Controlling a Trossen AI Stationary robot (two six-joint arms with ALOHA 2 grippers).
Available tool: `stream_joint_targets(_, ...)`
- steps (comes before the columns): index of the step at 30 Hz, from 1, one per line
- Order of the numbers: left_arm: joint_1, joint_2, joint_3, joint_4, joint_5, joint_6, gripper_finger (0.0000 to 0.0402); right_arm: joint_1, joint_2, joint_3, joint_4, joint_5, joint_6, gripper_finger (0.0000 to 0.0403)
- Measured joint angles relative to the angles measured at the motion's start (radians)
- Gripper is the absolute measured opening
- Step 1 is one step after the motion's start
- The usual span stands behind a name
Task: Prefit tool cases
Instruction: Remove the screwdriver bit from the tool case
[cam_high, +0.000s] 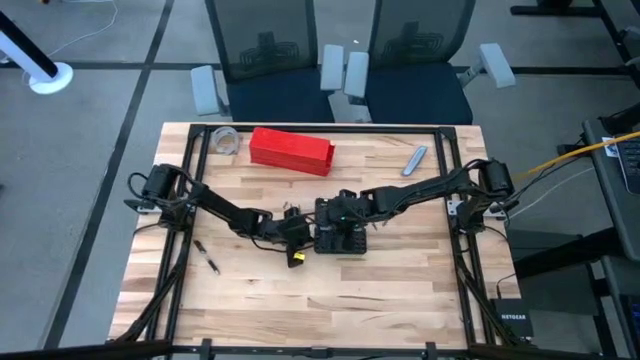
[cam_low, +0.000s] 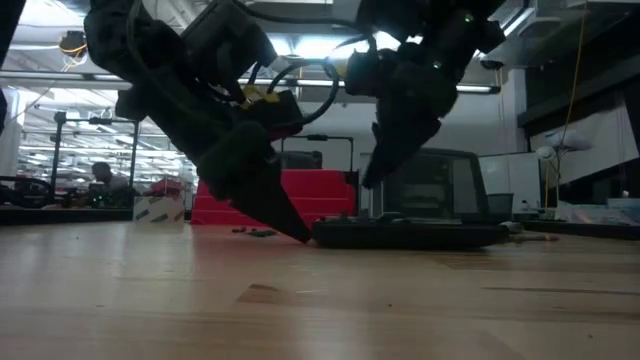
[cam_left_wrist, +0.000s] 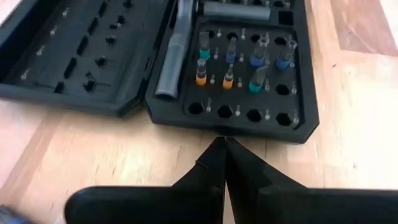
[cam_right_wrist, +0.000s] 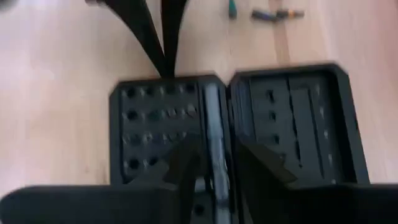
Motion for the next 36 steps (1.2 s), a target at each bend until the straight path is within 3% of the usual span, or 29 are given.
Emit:
stream_joint_targets(7,0.002,0.017,0.005,0.071,0.001,0.054,0.0000,0.004,-0.004,-0.003,-0.024,-0.113,-0.014,0.0094)
stream_joint_targets(15,0.002,0.074,0.011,0.165,0.012,0.026,0.0000,0.003,-0.004,-0.003,-0.075,-0.167,-0.010,0.0092)
stream_joint_targets(22,0.002,0.071,0.022,0.155,0.018,0.109,0.0000,0.021,-0.019,-0.003,-0.101,-0.292,0.047,0.0092)
stream_joint_targets(26,0.002,0.070,0.022,0.153,0.018,0.100,0.0000,0.081,-0.021,-0.003,-0.088,-0.258,0.049,0.0092)
stream_joint_targets(30,0.002,0.070,0.022,0.154,0.018,0.108,0.0000,0.138,-0.013,-0.003,-0.072,-0.146,0.045,0.0092)
stream_joint_targets(33,0.002,0.070,0.022,0.156,0.018,0.113,0.0000,0.150,-0.013,-0.003,-0.039,-0.052,0.045,0.0092)
stream_joint_targets(36,0.002,0.070,0.022,0.156,0.018,0.104,0.0000,0.146,-0.013,-0.003,-0.040,-0.034,0.045,0.0092)
